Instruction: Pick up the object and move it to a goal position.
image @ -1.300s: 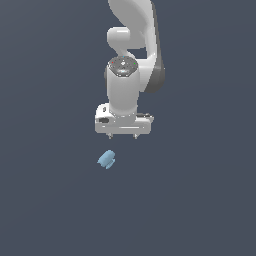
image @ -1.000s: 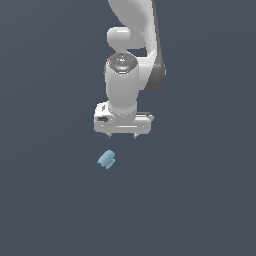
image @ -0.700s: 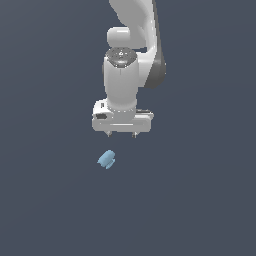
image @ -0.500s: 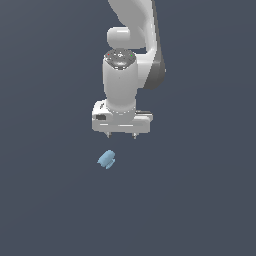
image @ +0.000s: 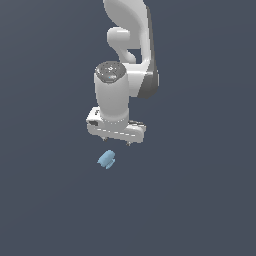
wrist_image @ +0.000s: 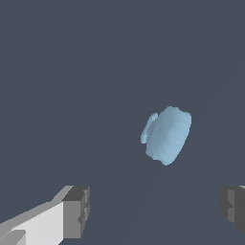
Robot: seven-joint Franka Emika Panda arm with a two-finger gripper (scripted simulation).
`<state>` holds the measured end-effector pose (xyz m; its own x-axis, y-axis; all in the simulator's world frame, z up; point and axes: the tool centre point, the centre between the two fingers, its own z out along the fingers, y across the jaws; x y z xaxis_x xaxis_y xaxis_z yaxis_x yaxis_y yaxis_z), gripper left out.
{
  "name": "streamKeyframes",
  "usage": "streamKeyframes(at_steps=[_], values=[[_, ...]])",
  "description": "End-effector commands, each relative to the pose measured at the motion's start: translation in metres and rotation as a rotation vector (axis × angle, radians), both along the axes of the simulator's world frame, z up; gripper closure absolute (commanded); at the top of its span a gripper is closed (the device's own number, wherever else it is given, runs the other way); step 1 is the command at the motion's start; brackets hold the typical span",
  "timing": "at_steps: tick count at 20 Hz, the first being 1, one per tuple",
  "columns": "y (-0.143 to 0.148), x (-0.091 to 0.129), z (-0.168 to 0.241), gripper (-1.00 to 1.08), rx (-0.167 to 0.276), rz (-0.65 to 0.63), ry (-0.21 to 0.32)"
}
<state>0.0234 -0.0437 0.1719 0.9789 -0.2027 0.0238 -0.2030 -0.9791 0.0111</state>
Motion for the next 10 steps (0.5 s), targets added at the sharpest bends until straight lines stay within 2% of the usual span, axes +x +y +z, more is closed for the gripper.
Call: streamKeyframes(at_steps=[1, 10], values=[[-0.008, 0.004, -0.010, -0.92, 0.005, -0.071, 0.003], [-0.039, 0.017, -0.046, -0.92, 0.017, -0.329, 0.013]])
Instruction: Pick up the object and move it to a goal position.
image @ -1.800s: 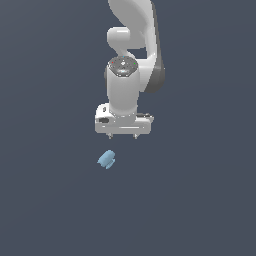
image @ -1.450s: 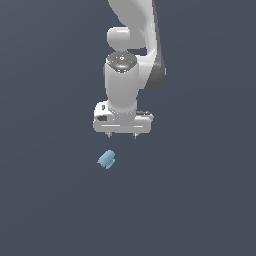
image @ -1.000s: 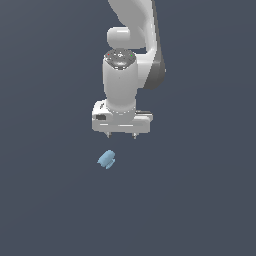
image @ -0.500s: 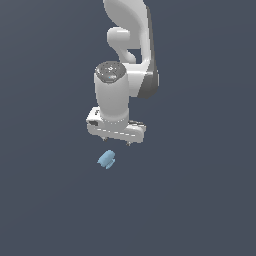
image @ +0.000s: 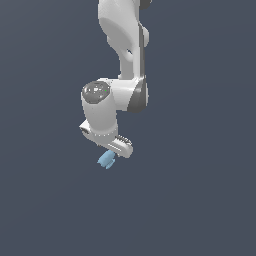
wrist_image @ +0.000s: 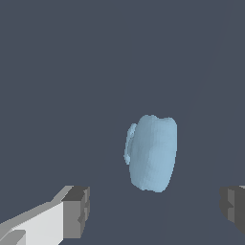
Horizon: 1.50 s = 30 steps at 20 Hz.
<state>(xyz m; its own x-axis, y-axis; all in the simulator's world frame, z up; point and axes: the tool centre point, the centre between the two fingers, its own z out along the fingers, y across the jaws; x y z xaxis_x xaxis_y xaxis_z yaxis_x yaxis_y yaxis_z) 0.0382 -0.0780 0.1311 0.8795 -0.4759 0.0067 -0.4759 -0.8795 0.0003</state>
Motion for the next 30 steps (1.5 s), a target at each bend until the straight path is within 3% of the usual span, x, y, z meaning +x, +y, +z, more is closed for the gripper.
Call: streamKeyframes(at_steps=[1, 9, 30], values=[[-0.007, 0.003, -0.008, -0.92, 0.002, -0.057, 0.002], [-0.018, 0.006, -0.021, -0.92, 0.004, -0.148, 0.005], [-0.018, 0.006, -0.072, -0.92, 0.004, -0.152, 0.005]])
